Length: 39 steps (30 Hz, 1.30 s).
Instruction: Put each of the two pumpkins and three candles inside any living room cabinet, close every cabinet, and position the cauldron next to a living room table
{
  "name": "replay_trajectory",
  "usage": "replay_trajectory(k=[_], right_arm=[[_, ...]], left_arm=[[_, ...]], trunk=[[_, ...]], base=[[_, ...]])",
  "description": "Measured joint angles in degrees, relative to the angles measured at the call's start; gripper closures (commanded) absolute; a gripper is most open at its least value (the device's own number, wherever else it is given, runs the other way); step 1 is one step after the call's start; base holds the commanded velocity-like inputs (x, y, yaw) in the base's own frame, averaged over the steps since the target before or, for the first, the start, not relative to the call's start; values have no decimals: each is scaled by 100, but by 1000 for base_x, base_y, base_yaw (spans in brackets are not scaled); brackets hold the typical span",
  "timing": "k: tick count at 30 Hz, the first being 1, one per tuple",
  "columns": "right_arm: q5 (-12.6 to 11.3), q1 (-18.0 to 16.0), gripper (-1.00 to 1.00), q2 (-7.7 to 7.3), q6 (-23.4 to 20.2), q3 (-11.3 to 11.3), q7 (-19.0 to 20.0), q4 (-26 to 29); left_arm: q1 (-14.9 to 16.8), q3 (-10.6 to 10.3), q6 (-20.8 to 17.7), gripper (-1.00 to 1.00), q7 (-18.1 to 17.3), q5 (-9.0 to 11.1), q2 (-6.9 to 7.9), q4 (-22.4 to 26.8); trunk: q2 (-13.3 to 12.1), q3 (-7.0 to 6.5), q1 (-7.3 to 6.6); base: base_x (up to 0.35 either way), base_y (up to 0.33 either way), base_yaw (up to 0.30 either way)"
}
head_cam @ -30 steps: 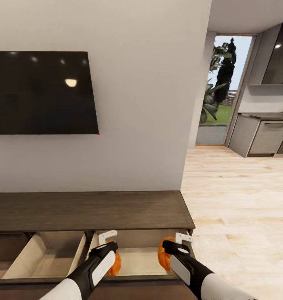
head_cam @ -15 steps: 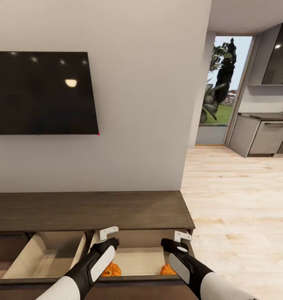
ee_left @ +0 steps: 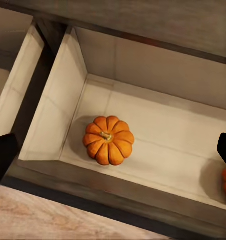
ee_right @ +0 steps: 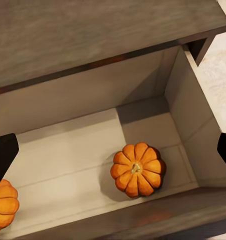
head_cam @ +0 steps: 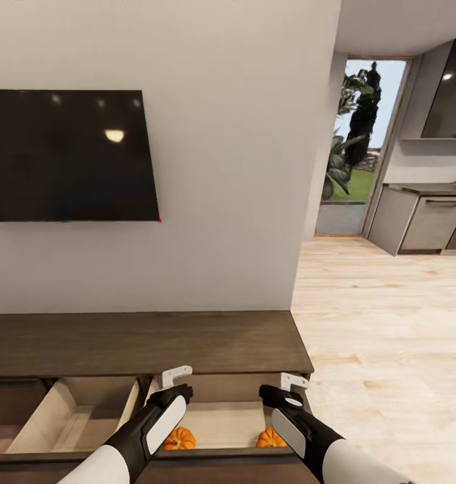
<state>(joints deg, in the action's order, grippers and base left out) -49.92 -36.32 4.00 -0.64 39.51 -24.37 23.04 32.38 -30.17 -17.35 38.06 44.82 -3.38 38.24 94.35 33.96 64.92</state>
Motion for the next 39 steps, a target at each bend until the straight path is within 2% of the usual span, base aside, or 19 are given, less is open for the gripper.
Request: replay_trajectory(k=[2, 6, 10, 16, 22, 31, 39], right_arm=[[-1, 0, -100, 0, -9, 0, 1, 0], [-15, -1, -100, 0, -81, -7, 4, -9], [-29, -3, -100, 8, -448, -25, -10, -12], [-56, -4, -100, 9, -836, -39, -31, -12], [-84, -5, -100, 9, -924, -63, -45, -11], [-90, -7, -100, 9, -929, -67, -50, -12], [-91, -7, -100, 9, -929, -68, -53, -20]], left_arm=[[0, 3, -55, -100, 0, -1, -2, 0], [0, 8, -413, -100, 0, -1, -8, 5], [0, -3, -599, -100, 2, 37, -11, 9], [0, 187, -1022, -100, 37, 163, -15, 9], [0, 303, -1083, -100, 40, 181, -10, 11], [0, 319, -1086, -100, 39, 193, -10, 33], [0, 392, -1090, -100, 40, 193, -10, 36]], trunk=[[-80, -36, -44], [-241, -108, -132], [-401, -180, -220], [-642, -287, -352], [-883, -395, -481], [-1244, -557, -679], [-1565, -701, -857]], base=[[0, 0, 0], [0, 0, 0], [0, 0, 0], [0, 0, 0], [-71, 0, 0], [-165, 0, 0], [-26, 0, 0]])
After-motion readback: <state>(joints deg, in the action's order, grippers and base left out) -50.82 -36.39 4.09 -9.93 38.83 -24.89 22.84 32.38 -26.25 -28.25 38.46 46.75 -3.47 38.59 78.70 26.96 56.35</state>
